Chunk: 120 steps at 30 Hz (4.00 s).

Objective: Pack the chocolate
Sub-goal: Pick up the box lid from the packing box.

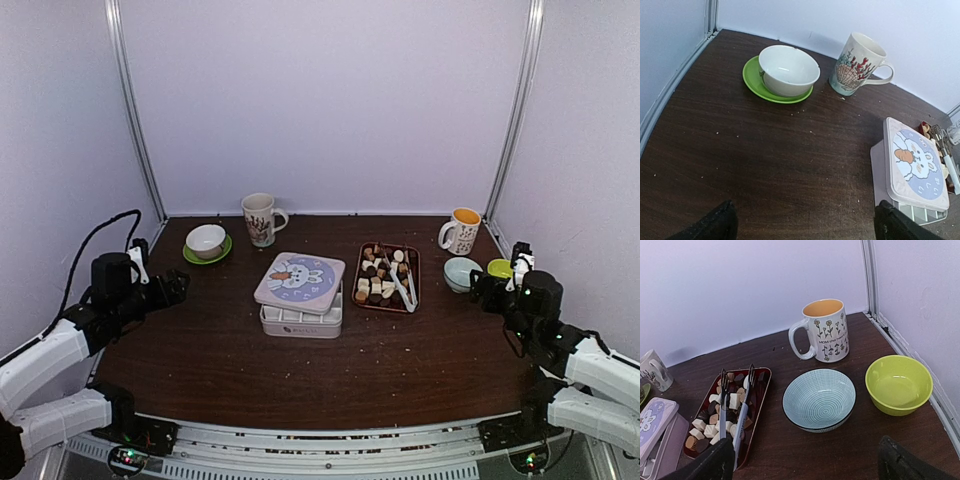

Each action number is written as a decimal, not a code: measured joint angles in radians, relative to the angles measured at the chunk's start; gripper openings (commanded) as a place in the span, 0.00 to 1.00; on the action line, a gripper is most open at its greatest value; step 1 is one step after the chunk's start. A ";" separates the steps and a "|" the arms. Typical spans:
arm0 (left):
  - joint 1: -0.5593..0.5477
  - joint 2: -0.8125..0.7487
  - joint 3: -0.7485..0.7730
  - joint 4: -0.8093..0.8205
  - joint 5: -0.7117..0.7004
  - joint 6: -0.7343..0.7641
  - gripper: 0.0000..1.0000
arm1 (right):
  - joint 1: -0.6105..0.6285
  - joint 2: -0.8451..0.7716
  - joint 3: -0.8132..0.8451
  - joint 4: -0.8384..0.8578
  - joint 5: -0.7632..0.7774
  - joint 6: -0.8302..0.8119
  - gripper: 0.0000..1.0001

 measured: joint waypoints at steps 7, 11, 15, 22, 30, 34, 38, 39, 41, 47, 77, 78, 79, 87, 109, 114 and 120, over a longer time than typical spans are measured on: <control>0.000 0.022 0.002 -0.005 -0.008 -0.002 0.98 | 0.000 0.001 0.015 -0.066 0.047 0.026 1.00; 0.000 0.040 0.003 -0.008 -0.009 -0.011 0.98 | 0.000 0.013 0.045 -0.109 0.083 0.077 1.00; 0.000 0.068 0.003 0.016 0.000 -0.026 0.98 | 0.000 0.018 0.050 -0.117 0.078 0.075 1.00; 0.000 0.182 0.007 0.051 0.080 -0.026 0.97 | 0.000 0.029 0.057 -0.101 -0.012 0.057 1.00; 0.000 0.362 0.036 0.156 0.314 -0.020 0.89 | 0.083 0.328 0.253 -0.109 -0.206 0.101 1.00; 0.000 0.470 0.056 0.209 0.422 -0.015 0.89 | 0.183 0.473 0.341 -0.088 -0.270 0.138 0.98; 0.000 0.541 0.067 0.263 0.486 -0.016 0.89 | 0.237 0.590 0.410 -0.071 -0.307 0.162 0.96; 0.000 0.553 0.070 0.272 0.495 -0.016 0.89 | 0.243 0.615 0.429 -0.071 -0.315 0.166 0.96; 0.000 0.584 0.085 0.294 0.512 -0.021 0.89 | 0.257 0.671 0.472 -0.069 -0.325 0.173 0.96; -0.001 0.654 0.116 0.396 0.542 -0.051 0.88 | 0.297 0.789 0.576 -0.068 -0.351 0.187 0.94; -0.008 0.935 0.161 0.779 0.640 -0.250 0.83 | 0.375 0.915 0.744 -0.124 -0.353 0.209 0.93; -0.008 0.935 0.161 0.778 0.640 -0.251 0.83 | 0.377 0.915 0.744 -0.124 -0.352 0.209 0.93; -0.008 0.935 0.161 0.778 0.640 -0.251 0.83 | 0.380 0.915 0.744 -0.124 -0.351 0.209 0.93; -0.016 0.934 0.164 0.778 0.642 -0.256 0.82 | 0.381 0.915 0.744 -0.125 -0.341 0.210 0.93; -0.055 1.049 0.227 0.885 0.739 -0.356 0.76 | 0.381 0.951 0.771 -0.119 -0.338 0.218 0.92; -0.060 1.080 0.263 0.891 0.758 -0.375 0.73 | 0.381 1.015 0.819 -0.116 -0.367 0.238 0.88; -0.082 1.109 0.300 0.878 0.766 -0.380 0.71 | 0.387 1.061 0.845 -0.114 -0.391 0.264 0.86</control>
